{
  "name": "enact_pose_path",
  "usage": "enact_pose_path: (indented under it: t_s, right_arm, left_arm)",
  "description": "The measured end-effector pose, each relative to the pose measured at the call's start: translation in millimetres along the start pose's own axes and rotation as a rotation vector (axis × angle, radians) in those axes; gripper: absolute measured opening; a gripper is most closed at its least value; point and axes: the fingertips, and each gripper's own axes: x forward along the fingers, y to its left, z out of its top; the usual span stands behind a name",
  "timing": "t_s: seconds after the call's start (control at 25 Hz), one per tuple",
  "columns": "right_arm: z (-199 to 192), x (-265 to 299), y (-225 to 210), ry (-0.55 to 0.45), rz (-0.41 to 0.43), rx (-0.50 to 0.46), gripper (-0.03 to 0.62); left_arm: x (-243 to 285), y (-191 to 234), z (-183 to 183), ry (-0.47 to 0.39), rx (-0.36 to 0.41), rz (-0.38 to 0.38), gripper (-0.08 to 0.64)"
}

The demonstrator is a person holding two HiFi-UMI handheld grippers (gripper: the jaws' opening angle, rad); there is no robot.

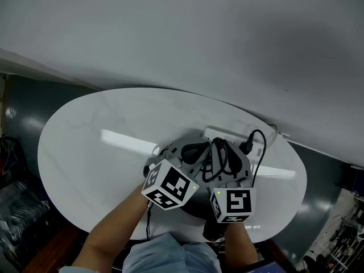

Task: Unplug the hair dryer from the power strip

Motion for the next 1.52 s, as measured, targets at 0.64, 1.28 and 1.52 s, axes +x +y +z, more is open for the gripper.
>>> enact_pose_path:
  t_s: [0.64, 1.28, 1.52]
  right_arm:
    - [7.1, -5.4, 3.1, -0.028, -0.011, -0.027, 0.072]
    - [11.8, -11.0, 0.5, -0.044, -0.019, -0.005, 0.074]
    - [16.8, -15.9, -3.4, -0.06, -0.028, -0.004, 0.072]
  left_arm:
    - [-1.4, 0.2, -0.7, -0.004, -0.004, -0.006, -0.002]
    - [-1.0, 0.8, -0.4, -0.004, -0.005, -0.007, -0.002]
    - [-1.0, 0.5, -0.9, -0.005, -0.005, -0.009, -0.002]
